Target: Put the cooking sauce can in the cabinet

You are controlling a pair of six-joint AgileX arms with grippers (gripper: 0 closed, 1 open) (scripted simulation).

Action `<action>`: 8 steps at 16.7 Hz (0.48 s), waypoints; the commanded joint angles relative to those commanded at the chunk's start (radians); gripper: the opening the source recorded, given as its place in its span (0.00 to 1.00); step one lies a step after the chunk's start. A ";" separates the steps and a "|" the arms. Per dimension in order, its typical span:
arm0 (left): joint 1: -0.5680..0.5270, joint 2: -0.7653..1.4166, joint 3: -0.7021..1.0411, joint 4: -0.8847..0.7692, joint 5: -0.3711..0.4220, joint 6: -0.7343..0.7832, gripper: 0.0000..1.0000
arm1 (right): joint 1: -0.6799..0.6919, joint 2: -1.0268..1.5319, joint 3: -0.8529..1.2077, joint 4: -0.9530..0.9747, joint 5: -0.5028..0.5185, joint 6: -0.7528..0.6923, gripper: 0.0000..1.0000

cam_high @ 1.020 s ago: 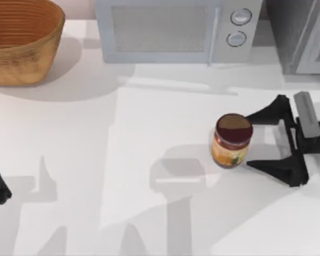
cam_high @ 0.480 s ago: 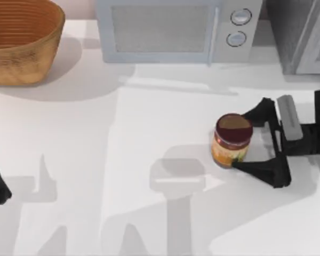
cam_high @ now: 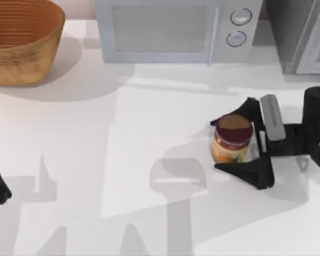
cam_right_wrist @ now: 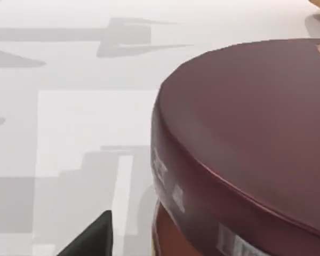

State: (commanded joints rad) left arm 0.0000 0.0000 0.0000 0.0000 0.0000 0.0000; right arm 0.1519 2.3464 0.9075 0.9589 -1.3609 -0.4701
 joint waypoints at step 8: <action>0.000 0.000 0.000 0.000 0.000 0.000 1.00 | 0.003 -0.002 -0.002 0.011 0.003 0.011 0.77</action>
State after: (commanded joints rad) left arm 0.0000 0.0000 0.0000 0.0000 0.0000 0.0000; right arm 0.1553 2.3445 0.9053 0.9699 -1.3578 -0.4596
